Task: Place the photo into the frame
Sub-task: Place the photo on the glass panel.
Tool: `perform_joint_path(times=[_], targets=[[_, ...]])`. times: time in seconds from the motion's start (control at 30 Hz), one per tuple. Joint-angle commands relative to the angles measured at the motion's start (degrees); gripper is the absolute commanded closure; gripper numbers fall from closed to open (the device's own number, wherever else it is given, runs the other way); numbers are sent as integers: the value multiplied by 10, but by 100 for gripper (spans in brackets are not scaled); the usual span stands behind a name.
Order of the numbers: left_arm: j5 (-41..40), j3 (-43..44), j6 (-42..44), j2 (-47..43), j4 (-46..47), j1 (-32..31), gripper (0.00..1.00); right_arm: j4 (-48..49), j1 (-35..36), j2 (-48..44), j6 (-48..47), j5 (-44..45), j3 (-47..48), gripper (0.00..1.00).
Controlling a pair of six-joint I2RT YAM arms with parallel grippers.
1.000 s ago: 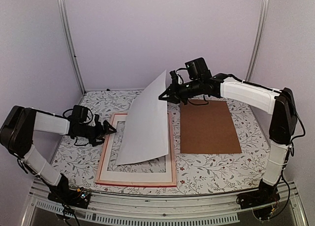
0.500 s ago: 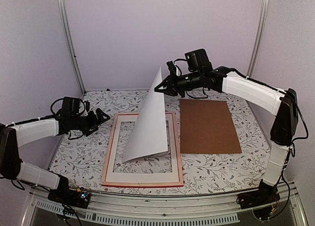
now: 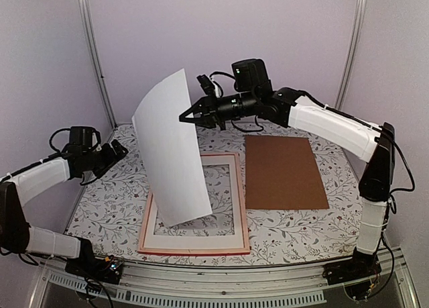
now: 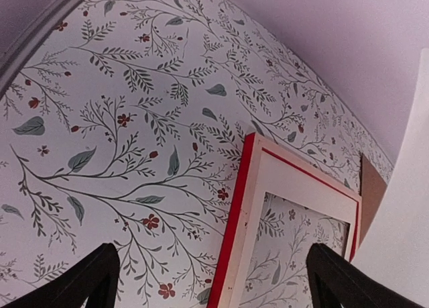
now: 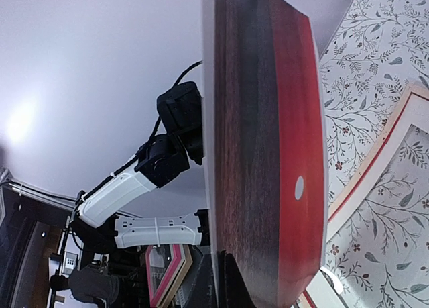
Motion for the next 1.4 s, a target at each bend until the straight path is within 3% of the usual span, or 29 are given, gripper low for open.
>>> perform_joint_path(times=[0.0, 0.27, 0.53, 1.37], targets=[[-16, -2, 11, -10, -3, 8, 0, 30, -10, -1, 13, -2, -31, 100], [-17, -3, 14, -11, 0, 8, 0, 105, -77, -21, 54, 25, -223, 100], [-20, 0, 22, -12, -4, 8, 0, 124, -85, 25, 51, 61, -320, 100], [4, 0, 24, 3, 2, 8, 0, 90, -74, 46, 23, 126, -346, 100]])
